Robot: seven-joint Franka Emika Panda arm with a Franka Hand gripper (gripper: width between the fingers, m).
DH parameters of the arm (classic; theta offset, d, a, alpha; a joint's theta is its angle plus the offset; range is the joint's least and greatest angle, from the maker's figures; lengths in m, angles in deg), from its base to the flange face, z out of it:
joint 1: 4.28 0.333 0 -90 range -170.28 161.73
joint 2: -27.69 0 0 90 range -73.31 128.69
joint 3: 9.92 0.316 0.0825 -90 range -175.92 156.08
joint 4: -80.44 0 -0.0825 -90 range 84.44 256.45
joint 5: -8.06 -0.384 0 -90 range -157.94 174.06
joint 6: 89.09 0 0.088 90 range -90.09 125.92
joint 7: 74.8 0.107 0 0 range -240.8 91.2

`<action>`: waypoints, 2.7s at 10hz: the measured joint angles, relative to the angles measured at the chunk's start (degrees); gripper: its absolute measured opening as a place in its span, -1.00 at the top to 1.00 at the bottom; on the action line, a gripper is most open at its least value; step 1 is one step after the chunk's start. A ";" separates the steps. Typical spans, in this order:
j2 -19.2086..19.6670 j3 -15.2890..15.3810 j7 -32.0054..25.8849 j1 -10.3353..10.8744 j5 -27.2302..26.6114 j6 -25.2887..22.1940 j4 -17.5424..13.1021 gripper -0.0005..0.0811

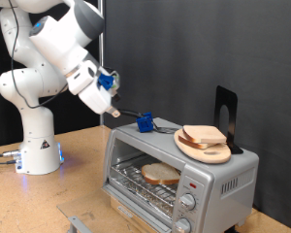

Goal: Make a piece of toast with the oven

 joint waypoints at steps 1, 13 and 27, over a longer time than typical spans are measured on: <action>0.01 0.18 0.13 0.04 -0.66 0.36 0.04 -0.97; 2.55 -9.08 37.47 -9.17 -4.49 -12.21 -0.19 -0.97; 21.49 -19.74 17.01 -11.10 -6.02 -3.63 -0.46 -0.97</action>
